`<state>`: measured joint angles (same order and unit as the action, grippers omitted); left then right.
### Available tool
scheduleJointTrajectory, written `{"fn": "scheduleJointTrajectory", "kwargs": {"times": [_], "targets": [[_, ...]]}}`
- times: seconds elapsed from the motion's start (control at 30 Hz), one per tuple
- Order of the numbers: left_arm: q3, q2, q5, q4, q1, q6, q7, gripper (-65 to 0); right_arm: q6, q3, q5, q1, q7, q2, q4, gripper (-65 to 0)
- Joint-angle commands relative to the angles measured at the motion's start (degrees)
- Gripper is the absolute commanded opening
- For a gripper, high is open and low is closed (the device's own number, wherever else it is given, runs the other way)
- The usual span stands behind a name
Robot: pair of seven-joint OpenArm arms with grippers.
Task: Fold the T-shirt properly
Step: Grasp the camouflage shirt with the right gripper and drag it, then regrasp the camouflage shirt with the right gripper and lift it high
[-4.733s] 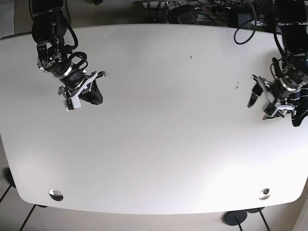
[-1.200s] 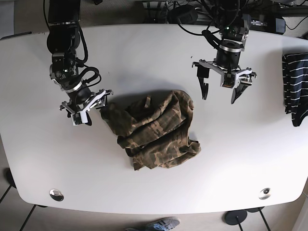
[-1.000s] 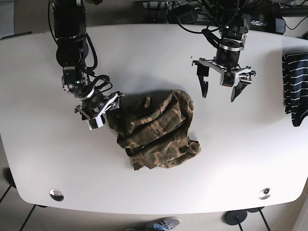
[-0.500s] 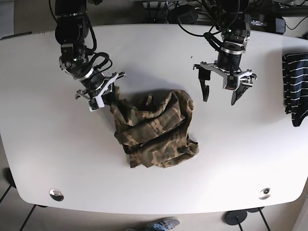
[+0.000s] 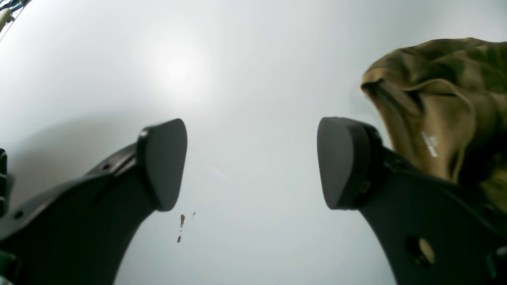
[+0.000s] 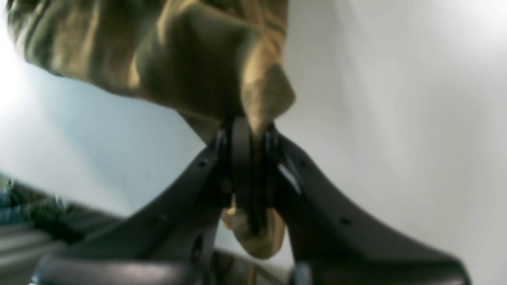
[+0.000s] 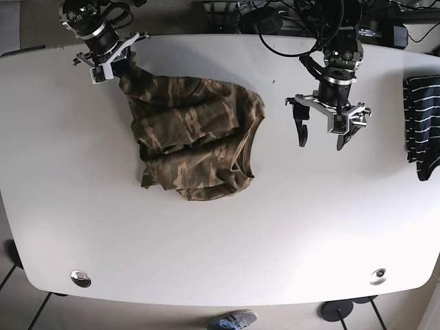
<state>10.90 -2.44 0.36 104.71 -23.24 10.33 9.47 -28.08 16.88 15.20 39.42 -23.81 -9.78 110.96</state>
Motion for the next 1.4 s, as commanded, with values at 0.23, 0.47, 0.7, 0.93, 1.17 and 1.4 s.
{"fn": "scheduleJointTrajectory", "kwargs": {"times": [0.23,0.47,0.7,0.93,1.17,1.4], "targets": [[2.42,-2.18,-0.40,0.83,0.70,-0.09,-1.78,-17.2,-0.54,0.57,0.40,-6.94,1.44,1.39,4.16,-25.8],[2.69,-2.00,-0.40,1.01,0.52,-0.09,-1.78,-17.2,-0.80,-5.15,0.05,-24.52,-1.37,0.42,1.09,-7.5],[2.69,-1.65,-0.40,1.10,0.43,-0.17,-1.78,-17.2,-0.80,-21.24,0.14,-45.53,-8.49,-0.99,-13.07,-7.5],[2.69,-1.65,-0.40,1.18,0.34,-0.44,-1.78,-17.2,-0.98,-37.15,0.14,-63.11,-6.30,2.62,-37.68,-7.5],[2.69,-0.42,-0.23,1.10,0.34,-0.44,-1.78,-17.2,-0.98,-48.14,0.14,-72.69,4.52,5.87,-58.34,-7.5],[2.69,-0.51,-0.32,1.01,0.34,-0.44,-1.78,-17.2,-0.45,-55.52,0.05,-76.91,14.63,7.28,-71.88,-8.2]]}}
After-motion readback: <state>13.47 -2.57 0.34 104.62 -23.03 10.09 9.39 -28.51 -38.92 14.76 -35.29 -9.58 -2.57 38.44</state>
